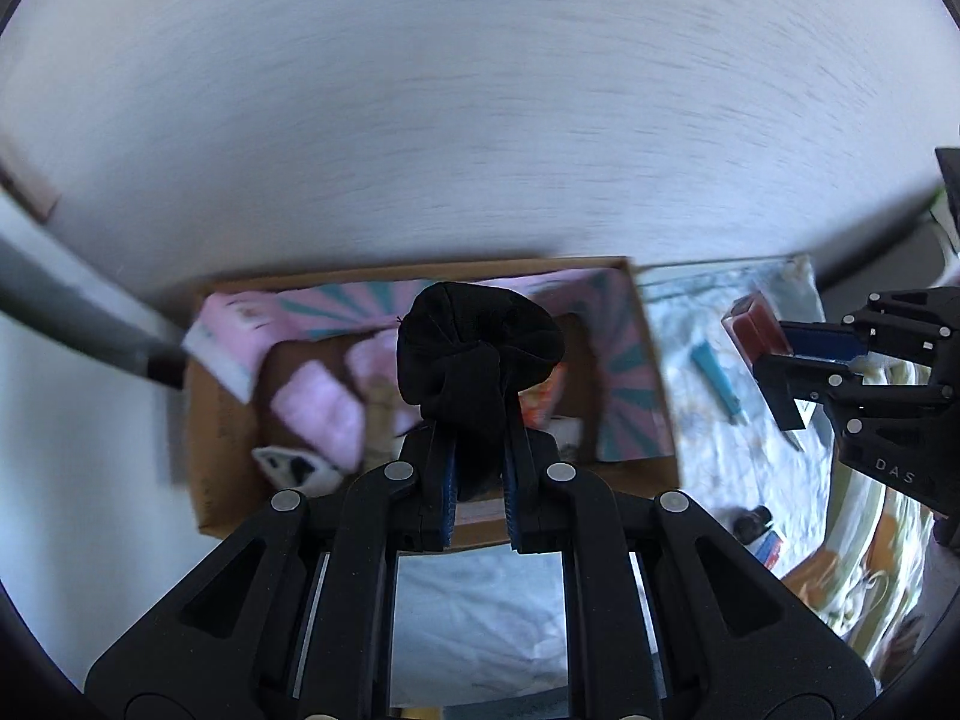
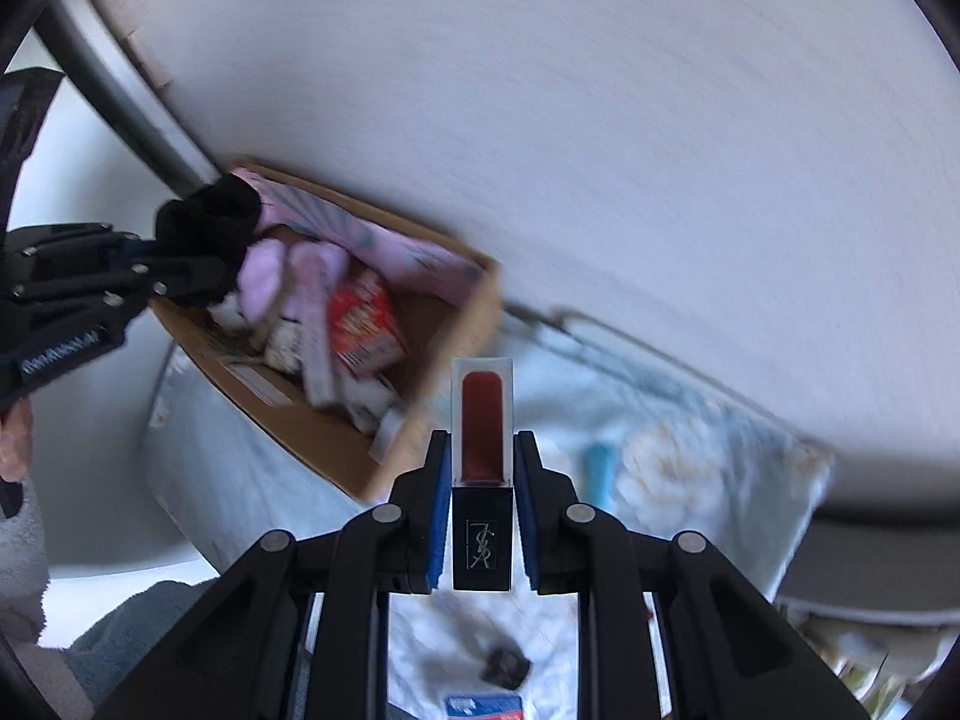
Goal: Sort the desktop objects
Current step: 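Carry the scrunchie and lipstick into the box and release both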
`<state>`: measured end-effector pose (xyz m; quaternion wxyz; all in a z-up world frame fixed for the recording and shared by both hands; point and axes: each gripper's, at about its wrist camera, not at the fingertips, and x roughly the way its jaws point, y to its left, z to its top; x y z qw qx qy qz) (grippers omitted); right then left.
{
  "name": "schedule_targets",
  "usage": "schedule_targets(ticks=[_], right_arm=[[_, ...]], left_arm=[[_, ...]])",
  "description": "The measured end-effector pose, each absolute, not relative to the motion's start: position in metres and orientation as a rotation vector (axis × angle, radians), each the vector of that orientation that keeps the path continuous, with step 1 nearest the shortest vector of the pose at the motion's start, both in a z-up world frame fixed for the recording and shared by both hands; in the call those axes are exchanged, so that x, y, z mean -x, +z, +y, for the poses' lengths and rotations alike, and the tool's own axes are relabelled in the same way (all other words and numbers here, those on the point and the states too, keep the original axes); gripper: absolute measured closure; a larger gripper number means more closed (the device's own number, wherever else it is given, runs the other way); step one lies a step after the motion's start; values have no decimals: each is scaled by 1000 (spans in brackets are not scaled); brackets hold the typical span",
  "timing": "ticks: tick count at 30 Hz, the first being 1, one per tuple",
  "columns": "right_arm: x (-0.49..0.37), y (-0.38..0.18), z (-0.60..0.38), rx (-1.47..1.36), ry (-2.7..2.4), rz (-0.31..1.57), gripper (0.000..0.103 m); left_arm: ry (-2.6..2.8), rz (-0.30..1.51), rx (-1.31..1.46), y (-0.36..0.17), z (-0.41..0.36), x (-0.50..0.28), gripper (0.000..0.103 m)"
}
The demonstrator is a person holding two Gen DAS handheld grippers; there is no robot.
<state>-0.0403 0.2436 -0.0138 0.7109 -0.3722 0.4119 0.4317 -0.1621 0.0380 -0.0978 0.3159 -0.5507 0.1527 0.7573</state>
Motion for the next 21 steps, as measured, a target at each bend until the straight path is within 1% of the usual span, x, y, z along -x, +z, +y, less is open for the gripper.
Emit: schedule_targets(ticks=[5,12,17,21], right_arm=[[59,-21,294,868,1020,924,85],[80,-55,342,933,1063,972,85],[82,-80,361,1000,1022,961,85],[82,-91,369,1005,1021,991,85]], left_arm=[[2035,353,1520,-115,4,184,93],[2034,270,1637,-151,-34,206,93],[2017,217,1674,-164,-44,211,93],[2006,228,1677,-167,-42,211,93]])
